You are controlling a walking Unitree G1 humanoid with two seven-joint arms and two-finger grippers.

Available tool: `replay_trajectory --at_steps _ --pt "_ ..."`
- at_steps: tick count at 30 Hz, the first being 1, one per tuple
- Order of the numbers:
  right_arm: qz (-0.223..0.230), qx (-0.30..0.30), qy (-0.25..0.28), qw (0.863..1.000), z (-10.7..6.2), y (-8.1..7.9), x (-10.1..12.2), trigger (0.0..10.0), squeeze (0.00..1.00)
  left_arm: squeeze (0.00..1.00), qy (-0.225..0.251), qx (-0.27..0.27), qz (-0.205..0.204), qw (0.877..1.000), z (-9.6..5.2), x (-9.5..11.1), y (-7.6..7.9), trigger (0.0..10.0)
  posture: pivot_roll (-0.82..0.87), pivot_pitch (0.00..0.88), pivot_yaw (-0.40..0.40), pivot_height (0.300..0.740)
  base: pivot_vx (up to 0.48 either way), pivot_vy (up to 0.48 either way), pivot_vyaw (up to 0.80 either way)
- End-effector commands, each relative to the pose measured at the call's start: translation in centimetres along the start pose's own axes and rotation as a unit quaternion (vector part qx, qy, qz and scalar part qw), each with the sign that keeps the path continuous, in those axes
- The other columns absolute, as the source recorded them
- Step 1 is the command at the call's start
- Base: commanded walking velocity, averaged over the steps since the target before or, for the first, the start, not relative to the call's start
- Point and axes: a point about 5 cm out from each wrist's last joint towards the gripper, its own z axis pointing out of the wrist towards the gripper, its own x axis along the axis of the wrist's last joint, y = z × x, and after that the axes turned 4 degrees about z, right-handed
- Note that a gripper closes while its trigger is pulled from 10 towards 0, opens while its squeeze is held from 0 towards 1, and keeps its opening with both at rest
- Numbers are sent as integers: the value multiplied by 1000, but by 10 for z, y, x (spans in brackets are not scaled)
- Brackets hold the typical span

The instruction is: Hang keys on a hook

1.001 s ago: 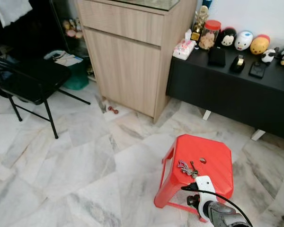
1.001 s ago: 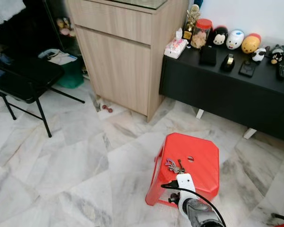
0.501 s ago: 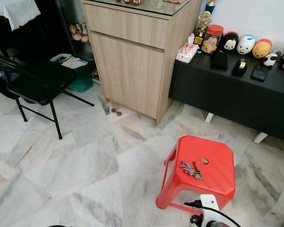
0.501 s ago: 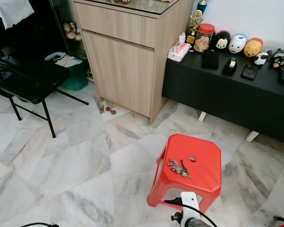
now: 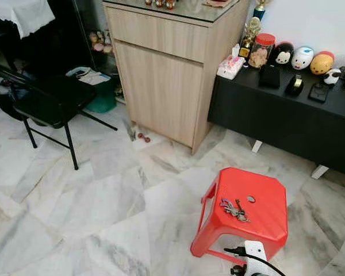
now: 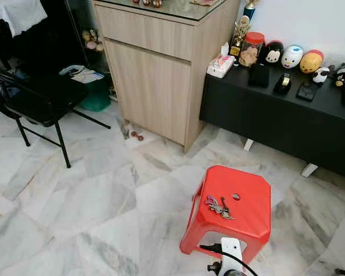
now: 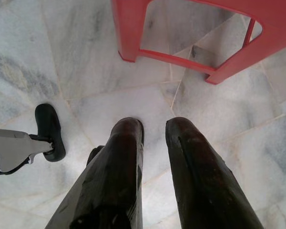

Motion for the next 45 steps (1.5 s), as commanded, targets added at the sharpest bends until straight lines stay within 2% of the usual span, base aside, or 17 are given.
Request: replay_trajectory --at_steps 1,4,12,24,39,45 --pt "12 -3 -18 1000 -1 2 -9 10000 0 0 -1 -6 0 1000 0 -1 1 10000 -9 45 -31 740 0 0 -800" --pt "-6 -2 -25 1000 -1 5 -11 10000 0 0 1 0 0 1000 -1 0 -6 10000 -9 42 -32 740 0 0 -787" --pt "-5 -15 -35 999 -3 14 -14 10000 0 0 6 1 4 1000 -1 1 -10 10000 -12 58 -33 740 0 0 -775" --pt "-2 -13 -40 999 -2 11 -15 10000 0 0 11 -4 5 1000 0 3 -5 10000 -9 70 -30 740 0 -291 -764" --pt "9 -7 -26 1000 -2 10 -8 10000 0 0 24 -4 6 1000 1 13 -1 10000 -7 81 -35 740 0 -372 0" --pt "-5 0 -34 999 -2 9 -9 10000 0 0 22 -4 3 1000 0 10 -3 10000 -7 89 -40 740 0 -377 -693"
